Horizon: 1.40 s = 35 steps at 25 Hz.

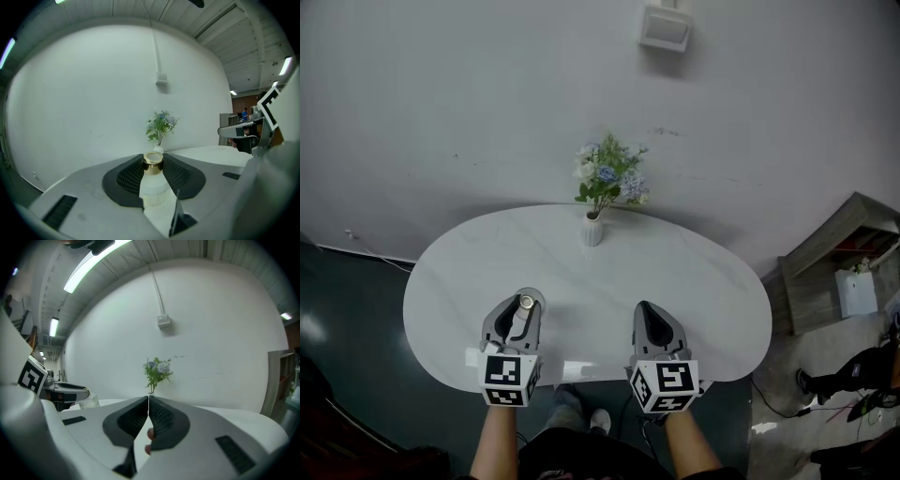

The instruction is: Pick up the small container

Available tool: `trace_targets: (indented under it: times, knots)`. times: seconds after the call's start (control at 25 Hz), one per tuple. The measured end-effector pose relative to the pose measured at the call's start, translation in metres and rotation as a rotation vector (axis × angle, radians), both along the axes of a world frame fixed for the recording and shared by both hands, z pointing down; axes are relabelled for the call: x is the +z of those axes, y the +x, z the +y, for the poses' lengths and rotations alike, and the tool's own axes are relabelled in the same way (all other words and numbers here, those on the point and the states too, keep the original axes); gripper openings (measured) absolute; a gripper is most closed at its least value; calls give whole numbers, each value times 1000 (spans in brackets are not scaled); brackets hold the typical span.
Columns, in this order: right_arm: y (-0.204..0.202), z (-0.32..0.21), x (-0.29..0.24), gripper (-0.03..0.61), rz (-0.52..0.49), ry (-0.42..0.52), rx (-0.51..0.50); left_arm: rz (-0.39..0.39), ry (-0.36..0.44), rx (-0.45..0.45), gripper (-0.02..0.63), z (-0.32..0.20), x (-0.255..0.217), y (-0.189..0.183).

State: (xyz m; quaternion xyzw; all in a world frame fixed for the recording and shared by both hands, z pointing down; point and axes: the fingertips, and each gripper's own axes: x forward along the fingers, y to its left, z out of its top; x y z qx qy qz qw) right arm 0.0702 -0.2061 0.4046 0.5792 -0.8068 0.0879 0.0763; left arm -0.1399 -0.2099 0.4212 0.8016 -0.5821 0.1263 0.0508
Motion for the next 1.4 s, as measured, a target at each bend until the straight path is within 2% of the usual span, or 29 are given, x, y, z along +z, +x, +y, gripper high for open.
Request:
trace_targets:
  times: [0.68, 1.4]
  knots:
    - [-5, 22, -33, 66, -4, 65, -47, -10, 76, -35, 129, 28, -44, -14]
    - [4, 40, -51, 66, 13, 100, -70, -20, 116, -48, 129, 50, -67, -8]
